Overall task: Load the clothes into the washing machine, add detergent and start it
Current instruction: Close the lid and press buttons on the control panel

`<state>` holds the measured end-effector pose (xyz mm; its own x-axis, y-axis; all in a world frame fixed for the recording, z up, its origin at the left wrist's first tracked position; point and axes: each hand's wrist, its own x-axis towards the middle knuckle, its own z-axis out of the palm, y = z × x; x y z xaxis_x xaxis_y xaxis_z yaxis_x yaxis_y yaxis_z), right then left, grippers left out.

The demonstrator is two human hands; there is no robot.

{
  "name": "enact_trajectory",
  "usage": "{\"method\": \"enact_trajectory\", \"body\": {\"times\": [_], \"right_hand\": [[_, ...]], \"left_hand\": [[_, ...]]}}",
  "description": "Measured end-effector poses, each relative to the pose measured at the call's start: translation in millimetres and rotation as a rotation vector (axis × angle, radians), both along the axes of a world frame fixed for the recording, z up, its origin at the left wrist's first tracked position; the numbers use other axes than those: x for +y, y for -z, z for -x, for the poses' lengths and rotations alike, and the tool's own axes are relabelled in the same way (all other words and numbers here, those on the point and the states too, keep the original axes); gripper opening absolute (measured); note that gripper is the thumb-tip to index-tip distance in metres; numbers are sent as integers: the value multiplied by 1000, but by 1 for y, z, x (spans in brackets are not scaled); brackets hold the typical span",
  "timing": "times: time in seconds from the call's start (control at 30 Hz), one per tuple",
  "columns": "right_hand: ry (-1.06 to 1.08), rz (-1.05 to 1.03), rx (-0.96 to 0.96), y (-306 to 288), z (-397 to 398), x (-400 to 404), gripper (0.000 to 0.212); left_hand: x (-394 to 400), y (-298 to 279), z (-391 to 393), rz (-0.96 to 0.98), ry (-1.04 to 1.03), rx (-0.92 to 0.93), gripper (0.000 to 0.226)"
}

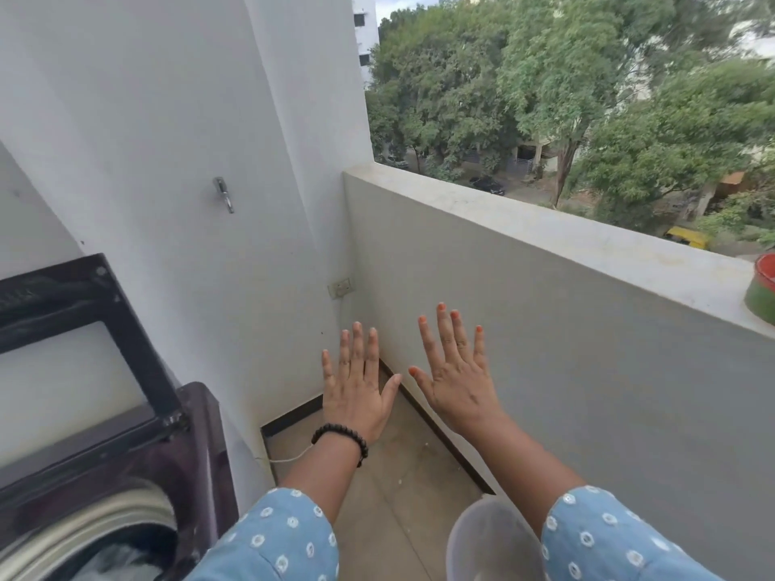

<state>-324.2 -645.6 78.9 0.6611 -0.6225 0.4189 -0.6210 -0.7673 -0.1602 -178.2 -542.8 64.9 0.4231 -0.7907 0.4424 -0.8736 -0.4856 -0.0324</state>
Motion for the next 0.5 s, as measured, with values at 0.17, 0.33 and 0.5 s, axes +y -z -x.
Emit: {"method": "enact_trajectory", "body": {"times": [0.17, 0.33, 0.5], "right_hand": [[-40, -16, 28, 12, -40, 33, 71], [-109, -34, 29, 13, -78, 74, 70], [-168, -18, 37, 11, -116, 115, 71]], "left_hand": [[38, 4, -27, 38, -41, -13, 79], [85, 6, -63, 25, -112, 10, 82], [139, 9, -98, 3, -215, 34, 76]]}}
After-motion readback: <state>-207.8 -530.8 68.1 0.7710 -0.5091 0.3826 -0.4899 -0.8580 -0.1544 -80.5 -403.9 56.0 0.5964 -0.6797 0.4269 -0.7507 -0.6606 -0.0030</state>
